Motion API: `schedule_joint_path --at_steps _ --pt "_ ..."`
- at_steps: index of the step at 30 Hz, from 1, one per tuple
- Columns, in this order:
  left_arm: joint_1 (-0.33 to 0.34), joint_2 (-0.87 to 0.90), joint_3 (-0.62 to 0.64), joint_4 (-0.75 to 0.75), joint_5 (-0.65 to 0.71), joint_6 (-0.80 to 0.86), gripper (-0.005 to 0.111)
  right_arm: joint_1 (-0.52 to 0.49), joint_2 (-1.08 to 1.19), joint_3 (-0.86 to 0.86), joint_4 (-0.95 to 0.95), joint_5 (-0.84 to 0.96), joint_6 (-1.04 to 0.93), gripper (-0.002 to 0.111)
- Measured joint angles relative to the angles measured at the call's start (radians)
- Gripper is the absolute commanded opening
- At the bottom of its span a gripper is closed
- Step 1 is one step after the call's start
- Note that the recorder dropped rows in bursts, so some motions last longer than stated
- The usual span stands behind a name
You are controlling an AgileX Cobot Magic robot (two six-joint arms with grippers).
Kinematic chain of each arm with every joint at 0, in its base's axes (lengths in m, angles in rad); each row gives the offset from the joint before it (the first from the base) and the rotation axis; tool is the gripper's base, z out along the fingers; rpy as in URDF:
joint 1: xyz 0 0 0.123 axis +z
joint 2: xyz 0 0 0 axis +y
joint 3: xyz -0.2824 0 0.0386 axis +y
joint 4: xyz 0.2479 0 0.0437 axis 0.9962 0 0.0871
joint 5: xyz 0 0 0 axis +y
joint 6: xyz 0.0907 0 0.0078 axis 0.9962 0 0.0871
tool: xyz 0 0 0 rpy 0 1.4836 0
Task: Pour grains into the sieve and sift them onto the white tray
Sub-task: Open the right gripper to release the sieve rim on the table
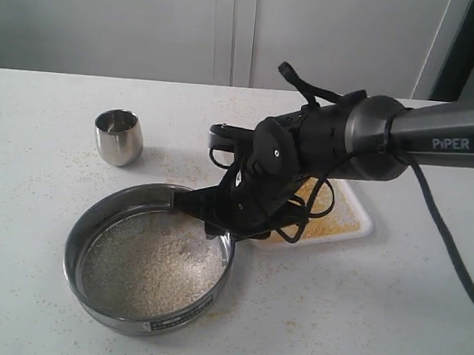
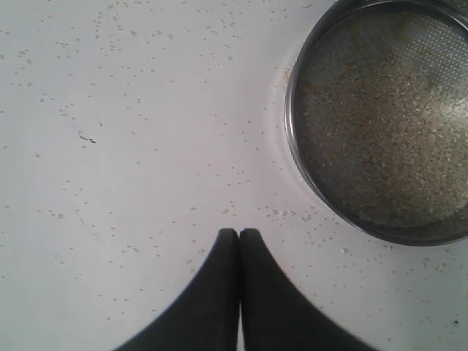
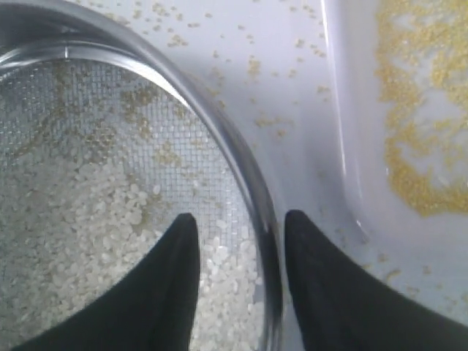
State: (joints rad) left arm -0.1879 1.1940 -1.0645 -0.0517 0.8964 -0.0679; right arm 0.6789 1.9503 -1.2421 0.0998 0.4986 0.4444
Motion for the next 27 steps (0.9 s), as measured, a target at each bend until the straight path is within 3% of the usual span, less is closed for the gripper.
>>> schedule_joint_path --at_steps 17,20,24,27 --pt "0.000 0.000 0.000 0.000 0.000 0.000 0.000 0.000 -0.178 0.000 0.000 0.138 0.000 0.035" --pt "0.000 0.000 0.000 0.000 0.000 0.000 0.000 0.000 -0.197 0.000 0.000 0.172 0.000 0.025" --pt "0.000 0.000 0.000 0.000 0.000 0.000 0.000 0.000 -0.218 0.000 0.002 0.208 0.000 0.000" --pt "0.000 0.000 0.000 0.000 0.000 0.000 0.000 0.000 -0.227 0.000 0.002 0.229 0.000 0.000"
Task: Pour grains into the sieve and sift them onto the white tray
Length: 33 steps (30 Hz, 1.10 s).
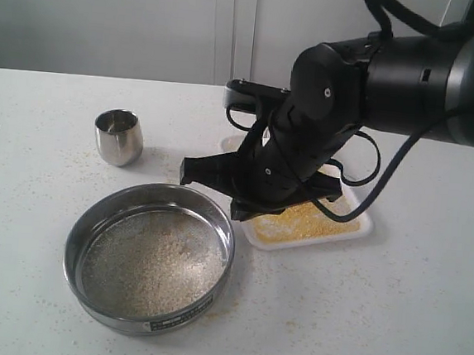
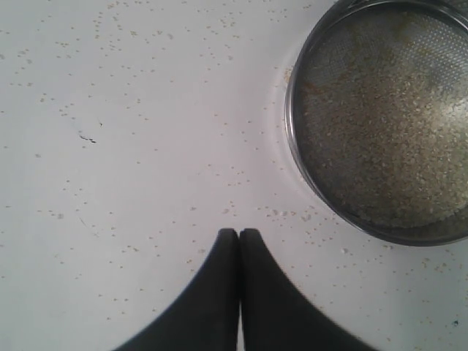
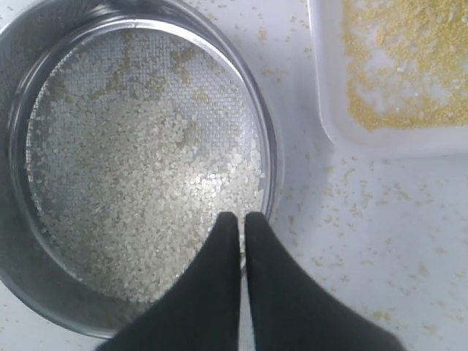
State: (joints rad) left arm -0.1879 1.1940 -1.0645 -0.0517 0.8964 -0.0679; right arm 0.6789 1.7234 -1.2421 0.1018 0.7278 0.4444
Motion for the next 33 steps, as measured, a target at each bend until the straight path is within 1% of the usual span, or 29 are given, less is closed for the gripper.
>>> schedule_joint_path --at_steps 9,13,26,30,33 --pt "0.000 0.000 0.000 0.000 0.000 0.000 0.000 -0.002 -0.006 0.000 -0.009 0.104 -0.130 0.000" --pt "0.000 0.000 0.000 0.000 0.000 0.000 0.000 -0.033 -0.016 0.000 -0.015 0.169 -0.143 0.000" --pt "0.000 0.000 0.000 0.000 0.000 0.000 0.000 -0.220 -0.116 0.000 -0.064 0.340 -0.192 0.000" --pt "0.000 0.000 0.000 0.000 0.000 0.000 0.000 -0.320 -0.183 0.013 -0.088 0.369 -0.202 0.000" --pt "0.000 0.000 0.000 0.000 0.000 0.000 0.000 -0.416 -0.256 0.076 -0.090 0.363 -0.202 0.000"
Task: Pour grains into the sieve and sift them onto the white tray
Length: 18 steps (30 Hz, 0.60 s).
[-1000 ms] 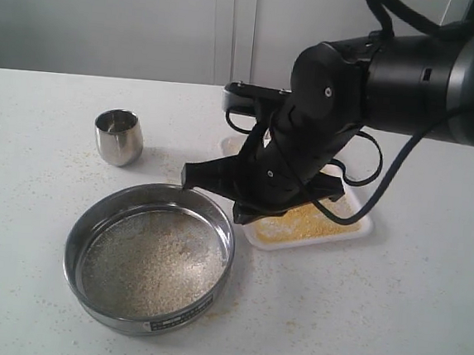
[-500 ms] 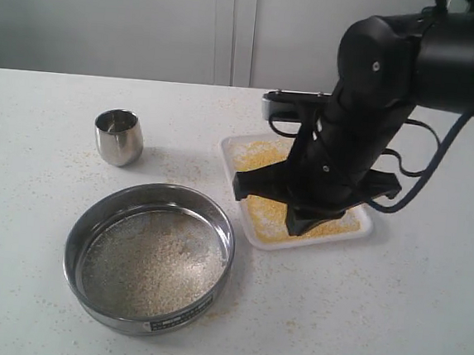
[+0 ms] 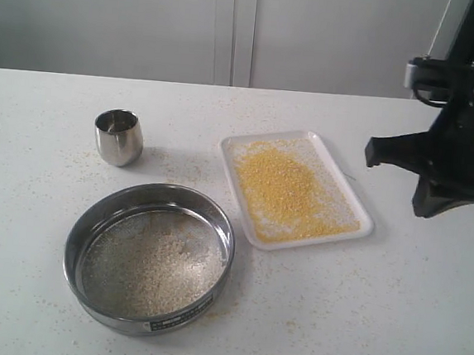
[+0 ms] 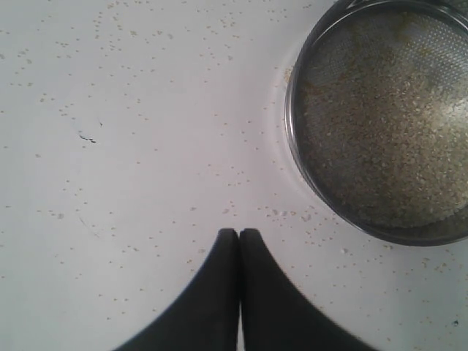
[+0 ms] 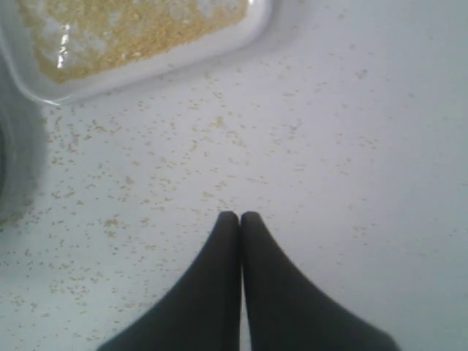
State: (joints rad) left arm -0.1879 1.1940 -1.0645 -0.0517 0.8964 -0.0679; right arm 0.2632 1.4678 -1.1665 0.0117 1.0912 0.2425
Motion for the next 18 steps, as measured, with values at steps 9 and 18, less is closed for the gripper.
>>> schedule_joint_path --at_steps 9,18 --pt "0.000 0.000 0.000 0.000 0.000 0.000 0.000 -0.141 -0.198 0.131 -0.078 -0.021 0.000 0.000" --pt "0.000 0.000 0.000 0.000 0.000 0.000 0.000 -0.141 -0.343 0.187 -0.158 -0.037 -0.026 0.000"
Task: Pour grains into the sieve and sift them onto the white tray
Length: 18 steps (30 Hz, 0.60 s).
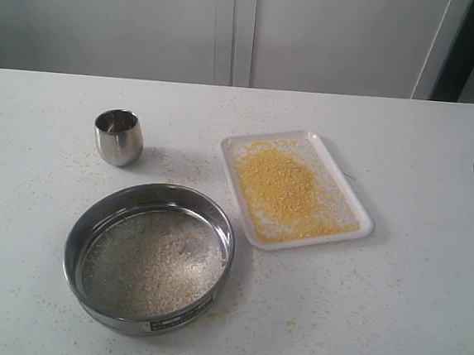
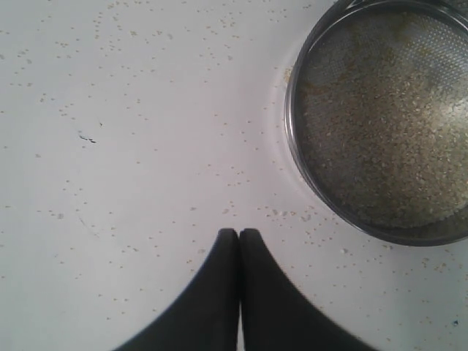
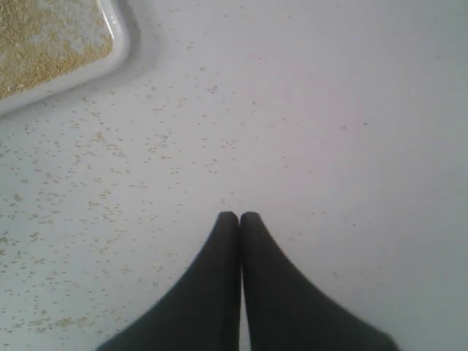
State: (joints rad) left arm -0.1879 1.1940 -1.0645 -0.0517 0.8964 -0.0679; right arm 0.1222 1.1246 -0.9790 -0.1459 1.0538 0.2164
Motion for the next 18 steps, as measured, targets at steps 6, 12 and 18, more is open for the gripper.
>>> schedule_joint_path --at_steps 6,12,18 --pt "0.000 0.000 0.000 0.000 0.000 0.000 0.000 0.000 -0.065 0.067 0.081 -0.021 -0.172 0.000" --pt "0.000 0.000 0.000 0.000 0.000 0.000 0.000 -0.004 -0.068 0.081 0.231 -0.023 -0.294 0.000" --pt "0.000 0.000 0.000 0.000 0.000 0.000 0.000 -0.048 -0.076 0.081 0.146 -0.023 -0.179 0.000"
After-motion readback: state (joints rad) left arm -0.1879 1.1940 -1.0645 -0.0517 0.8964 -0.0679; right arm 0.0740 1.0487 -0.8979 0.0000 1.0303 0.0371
